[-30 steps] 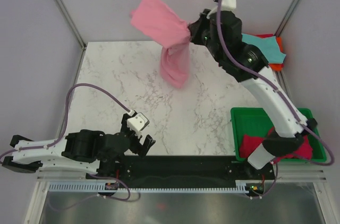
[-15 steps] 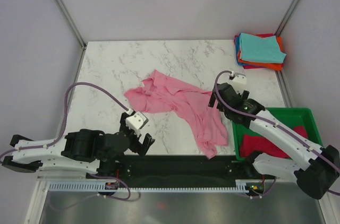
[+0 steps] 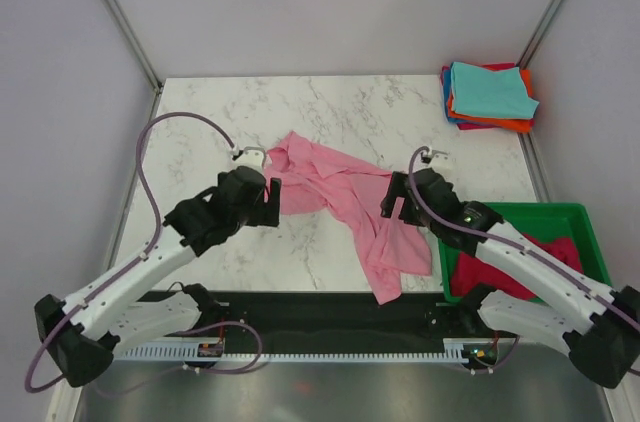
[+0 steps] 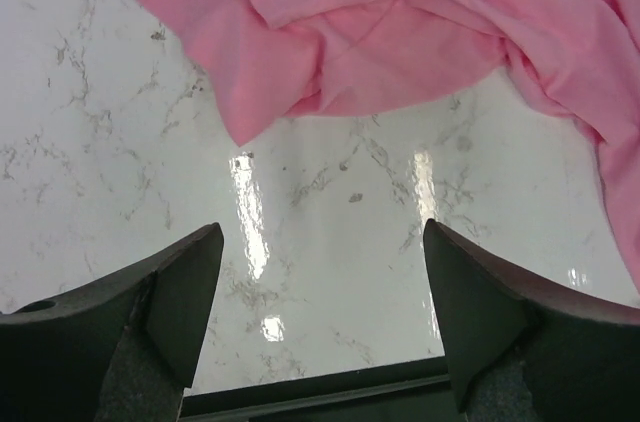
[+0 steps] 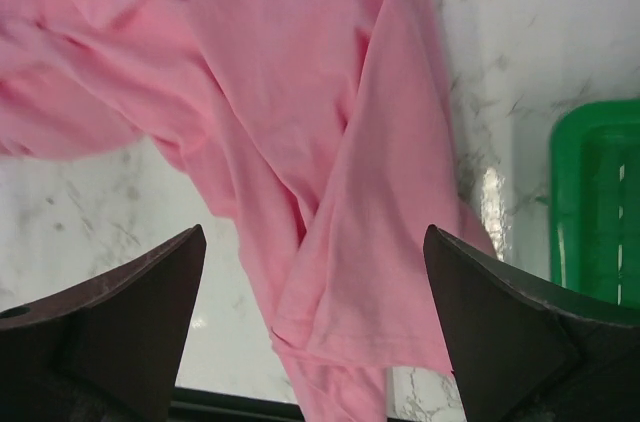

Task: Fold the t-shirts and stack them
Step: Move the tshirt to the center of the board, then flatten the tshirt out

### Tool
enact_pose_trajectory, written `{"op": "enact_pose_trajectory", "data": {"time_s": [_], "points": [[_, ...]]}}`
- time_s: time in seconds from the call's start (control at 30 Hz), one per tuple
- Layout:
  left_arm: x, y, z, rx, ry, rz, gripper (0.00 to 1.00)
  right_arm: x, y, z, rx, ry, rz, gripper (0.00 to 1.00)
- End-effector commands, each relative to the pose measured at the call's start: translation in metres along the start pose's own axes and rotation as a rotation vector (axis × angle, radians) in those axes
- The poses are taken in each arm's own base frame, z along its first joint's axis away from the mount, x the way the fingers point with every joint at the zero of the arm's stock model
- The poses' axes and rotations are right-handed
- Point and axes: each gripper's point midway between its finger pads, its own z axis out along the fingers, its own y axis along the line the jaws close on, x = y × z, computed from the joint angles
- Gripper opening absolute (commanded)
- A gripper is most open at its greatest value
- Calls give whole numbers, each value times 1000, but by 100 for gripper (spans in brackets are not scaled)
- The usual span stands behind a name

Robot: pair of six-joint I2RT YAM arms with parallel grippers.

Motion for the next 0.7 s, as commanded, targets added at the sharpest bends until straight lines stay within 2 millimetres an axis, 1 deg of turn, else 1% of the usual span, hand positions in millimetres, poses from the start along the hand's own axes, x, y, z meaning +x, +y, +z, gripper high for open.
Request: {"op": "enact_pose_trajectory", "data": {"time_s": [0.0, 0.07, 0.1, 0.17, 0.2, 0.23, 0.27, 0.3, 0.33, 0.37, 0.4, 0.43, 0.47, 0.53, 0.57, 0.67], "points": [[-18, -1, 39, 66, 55, -56, 88, 37, 18, 16, -56, 142, -46, 98], [-23, 3, 55, 66, 86, -91, 88, 42, 19, 21, -54, 151, -64, 98], [-30, 9, 72, 46, 98, -120, 87, 43, 21, 21, -68, 152, -68, 98], [-37, 9, 86, 64, 111, -148, 83, 40, 24, 19, -95, 137, -78, 98], [-47, 15, 95, 58, 99, -179, 81, 39, 24, 18, -98, 131, -80, 98], [-45, 13, 107, 73, 126, -194, 79, 38, 24, 18, -99, 126, -81, 98], [-50, 18, 114, 72, 123, -217, 75, 38, 24, 16, -106, 121, -78, 98], [-51, 19, 120, 72, 126, -240, 73, 37, 25, 16, -111, 120, -77, 98], [-49, 17, 130, 87, 144, -256, 73, 38, 27, 14, -122, 123, -76, 98], [-49, 18, 135, 84, 147, -268, 70, 38, 28, 14, -130, 127, -76, 98], [-53, 19, 139, 78, 142, -284, 69, 38, 29, 13, -139, 126, -73, 98], [-53, 19, 143, 75, 146, -289, 68, 39, 29, 13, -138, 127, -71, 98], [-50, 19, 149, 68, 163, -293, 67, 39, 27, 13, -136, 125, -76, 98], [-50, 20, 157, 55, 171, -302, 66, 41, 25, 13, -132, 127, -79, 98], [-45, 21, 163, 42, 190, -302, 63, 42, 24, 13, -132, 131, -82, 98], [-40, 27, 170, -3, 201, -314, 62, 43, 23, 12, -134, 132, -86, 98]]}}
